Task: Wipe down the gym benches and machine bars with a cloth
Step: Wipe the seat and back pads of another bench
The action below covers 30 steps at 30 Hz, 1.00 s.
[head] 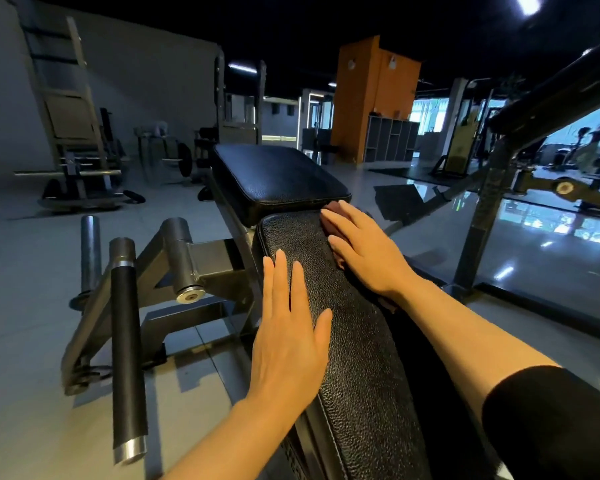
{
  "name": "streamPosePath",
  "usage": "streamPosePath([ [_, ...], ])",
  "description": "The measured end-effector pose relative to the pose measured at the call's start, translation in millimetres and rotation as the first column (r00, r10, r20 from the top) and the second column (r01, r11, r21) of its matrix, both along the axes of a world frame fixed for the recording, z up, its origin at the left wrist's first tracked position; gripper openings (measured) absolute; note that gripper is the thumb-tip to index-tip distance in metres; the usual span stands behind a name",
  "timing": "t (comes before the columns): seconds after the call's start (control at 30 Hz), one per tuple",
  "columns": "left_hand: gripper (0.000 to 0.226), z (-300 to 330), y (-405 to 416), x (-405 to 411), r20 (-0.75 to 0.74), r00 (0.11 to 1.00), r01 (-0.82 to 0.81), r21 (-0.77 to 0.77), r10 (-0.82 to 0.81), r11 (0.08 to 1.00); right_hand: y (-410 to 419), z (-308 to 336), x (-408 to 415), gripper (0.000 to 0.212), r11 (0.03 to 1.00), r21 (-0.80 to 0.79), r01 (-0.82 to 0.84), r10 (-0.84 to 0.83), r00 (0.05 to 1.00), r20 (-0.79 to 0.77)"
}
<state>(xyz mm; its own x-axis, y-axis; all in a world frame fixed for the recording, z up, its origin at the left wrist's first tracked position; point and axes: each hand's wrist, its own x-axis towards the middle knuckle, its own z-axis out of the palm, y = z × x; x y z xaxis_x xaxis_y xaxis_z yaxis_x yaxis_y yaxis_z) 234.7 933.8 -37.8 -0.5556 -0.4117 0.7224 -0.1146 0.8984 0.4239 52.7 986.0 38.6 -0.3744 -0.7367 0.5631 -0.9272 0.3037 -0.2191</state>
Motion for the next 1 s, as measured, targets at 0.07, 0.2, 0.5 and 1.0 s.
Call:
streamPosePath([
  [0.07,0.071,-1,-2,1,-0.001,1.000,0.006,0.009,-0.006,1.000,-5,6,-9,0.051,0.992,-0.065,0.106,-0.101,0.992,0.080],
  [0.2,0.068,-1,0,-3,-0.019,1.000,0.010,0.020,-0.009,1.000,-25,7,14,0.057,0.990,-0.063,0.128,-0.124,0.990,0.068],
  [0.5,0.071,-19,9,16,-0.217,0.976,0.090,0.305,-0.023,0.948,-35,0,79,0.048,0.989,-0.030,-0.143,0.141,0.989,-0.053],
  [1.0,0.055,-4,-2,35,-0.136,0.989,0.083,0.134,-0.065,0.987,-25,-13,83,0.051,0.984,-0.021,-0.178,0.174,0.977,-0.120],
])
